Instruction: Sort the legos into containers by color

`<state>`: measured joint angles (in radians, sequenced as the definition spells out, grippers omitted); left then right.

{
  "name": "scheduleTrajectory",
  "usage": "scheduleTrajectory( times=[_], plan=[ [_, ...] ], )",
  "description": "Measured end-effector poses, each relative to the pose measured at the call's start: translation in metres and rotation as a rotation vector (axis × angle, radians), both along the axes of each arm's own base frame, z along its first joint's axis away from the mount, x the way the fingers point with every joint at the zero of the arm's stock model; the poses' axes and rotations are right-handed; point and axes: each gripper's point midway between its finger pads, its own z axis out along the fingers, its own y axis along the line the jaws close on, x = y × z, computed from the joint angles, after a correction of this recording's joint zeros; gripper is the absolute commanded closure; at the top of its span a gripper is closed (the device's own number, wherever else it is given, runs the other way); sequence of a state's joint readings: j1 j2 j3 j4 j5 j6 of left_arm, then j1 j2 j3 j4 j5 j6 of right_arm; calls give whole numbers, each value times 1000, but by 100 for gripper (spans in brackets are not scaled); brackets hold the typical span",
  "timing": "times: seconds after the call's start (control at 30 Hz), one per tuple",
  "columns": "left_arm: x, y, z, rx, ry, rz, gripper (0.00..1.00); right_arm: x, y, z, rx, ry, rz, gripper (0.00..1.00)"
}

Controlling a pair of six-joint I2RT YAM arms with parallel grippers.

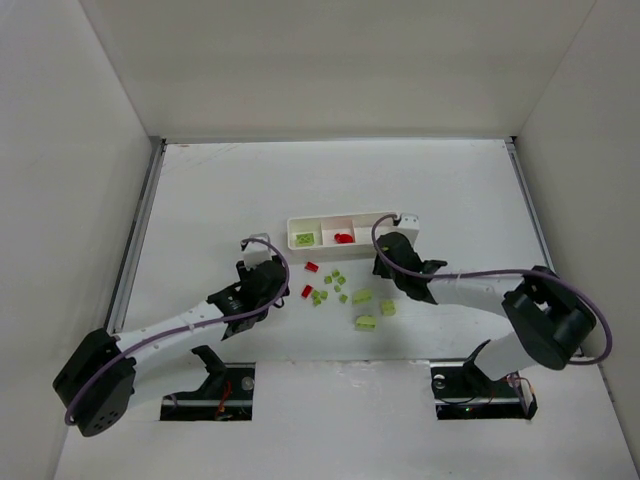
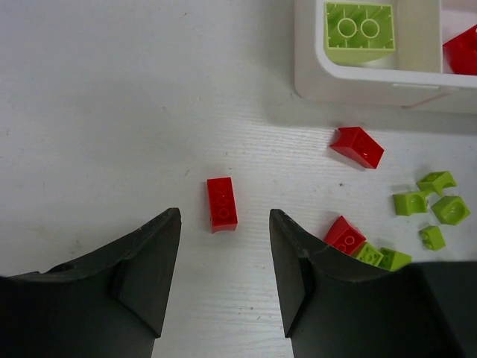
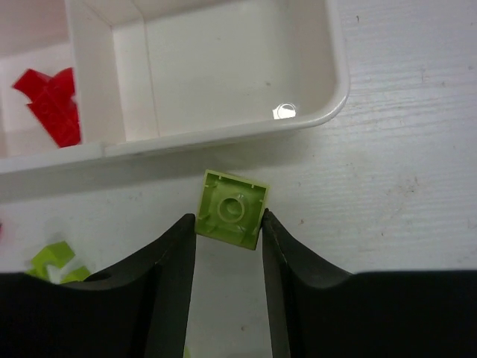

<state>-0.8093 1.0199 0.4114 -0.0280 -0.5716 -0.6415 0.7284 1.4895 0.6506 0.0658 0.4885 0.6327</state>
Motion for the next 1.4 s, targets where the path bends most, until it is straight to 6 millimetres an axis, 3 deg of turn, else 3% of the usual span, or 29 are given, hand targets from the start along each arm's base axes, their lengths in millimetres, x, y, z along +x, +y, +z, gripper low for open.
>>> scheduleTrajectory(
  times=[0.23, 0.43, 0.57, 0.7, 0.87, 1.1, 1.27, 1.4],
  plan=[
    [-3, 2, -11, 32, 35, 1, 52, -24, 34, 70, 100, -116, 115, 73],
    [-2, 2, -25, 59, 66, 2, 53, -1, 83, 112, 182, -179, 212, 73],
    [0, 0, -29, 54, 64, 7, 54, 19, 124, 113, 207, -173, 283, 71],
    [3, -2, -30, 44, 57, 13, 55, 35, 159, 96, 213, -139, 342, 70],
    [6, -2, -30, 39, 53, 19, 56, 49, 182, 84, 218, -118, 364, 57],
    [5, -1, -36, 55, 69, 21, 57, 51, 190, 79, 227, -106, 375, 35],
    [5, 0, -43, 78, 84, 26, 61, 47, 186, 88, 240, -123, 378, 33],
    [7, 0, -44, 78, 80, 30, 73, 33, 163, 106, 264, -155, 371, 33]
  ],
)
